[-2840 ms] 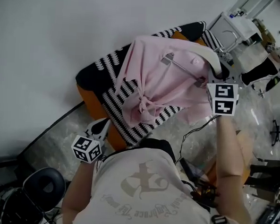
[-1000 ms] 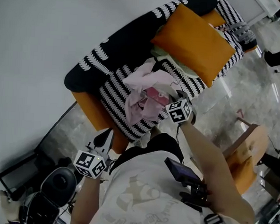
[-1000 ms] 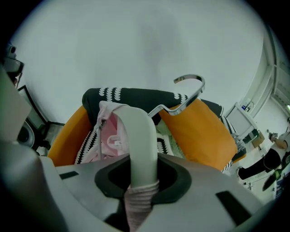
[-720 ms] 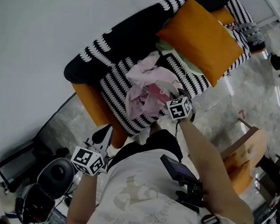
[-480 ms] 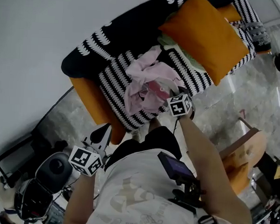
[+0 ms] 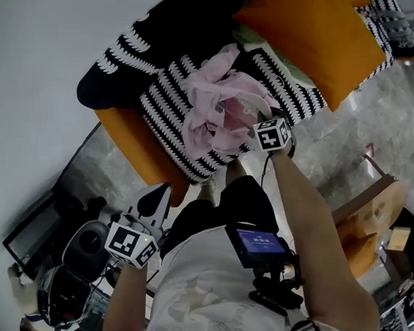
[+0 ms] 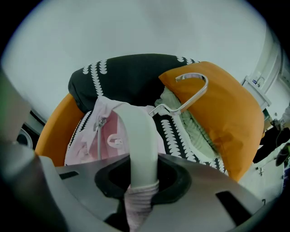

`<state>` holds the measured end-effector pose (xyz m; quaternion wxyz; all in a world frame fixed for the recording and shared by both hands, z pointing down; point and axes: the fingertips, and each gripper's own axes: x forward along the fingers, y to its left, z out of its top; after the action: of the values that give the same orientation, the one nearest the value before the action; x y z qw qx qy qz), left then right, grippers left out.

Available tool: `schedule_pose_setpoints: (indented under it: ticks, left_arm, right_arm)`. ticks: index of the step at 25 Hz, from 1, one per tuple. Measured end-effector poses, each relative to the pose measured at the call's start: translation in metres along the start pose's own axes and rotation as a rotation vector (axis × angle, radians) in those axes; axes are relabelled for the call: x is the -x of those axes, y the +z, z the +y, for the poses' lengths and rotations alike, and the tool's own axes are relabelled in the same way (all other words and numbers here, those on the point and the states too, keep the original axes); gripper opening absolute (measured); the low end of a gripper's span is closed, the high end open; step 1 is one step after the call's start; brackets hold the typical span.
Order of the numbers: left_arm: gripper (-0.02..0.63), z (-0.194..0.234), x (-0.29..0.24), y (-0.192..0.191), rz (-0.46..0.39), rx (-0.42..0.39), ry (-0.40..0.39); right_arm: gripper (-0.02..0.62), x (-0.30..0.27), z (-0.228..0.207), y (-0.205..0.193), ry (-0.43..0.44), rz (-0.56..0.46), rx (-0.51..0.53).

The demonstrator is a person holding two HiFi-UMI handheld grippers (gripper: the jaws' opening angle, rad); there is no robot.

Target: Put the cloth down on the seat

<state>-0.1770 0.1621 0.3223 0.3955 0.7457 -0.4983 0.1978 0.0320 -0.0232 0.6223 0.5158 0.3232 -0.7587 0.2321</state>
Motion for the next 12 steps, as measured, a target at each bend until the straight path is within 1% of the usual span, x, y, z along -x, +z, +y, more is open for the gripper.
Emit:
schedule_pose_setpoints:
  ticks: [3,7,12]
  left_arm:
    - [0.011,-0.002,-0.007,-0.01,0.033,0.006,0.0]
    - [0.011,0.001,-0.016,-0.022,0.066,0.041,0.006]
    - [0.011,0.011,-0.032,-0.033,0.103,0.089,0.025]
  right_arm:
    - [0.106,-0.021,-0.015,-0.005,-0.013,0.011,-0.022]
    - [0.106,-0.051,-0.037,-0.01,-0.036,0.031,-0.024]
    - [0.106,-0.095,-0.049,-0.018,-0.015,0.043,-0.052]
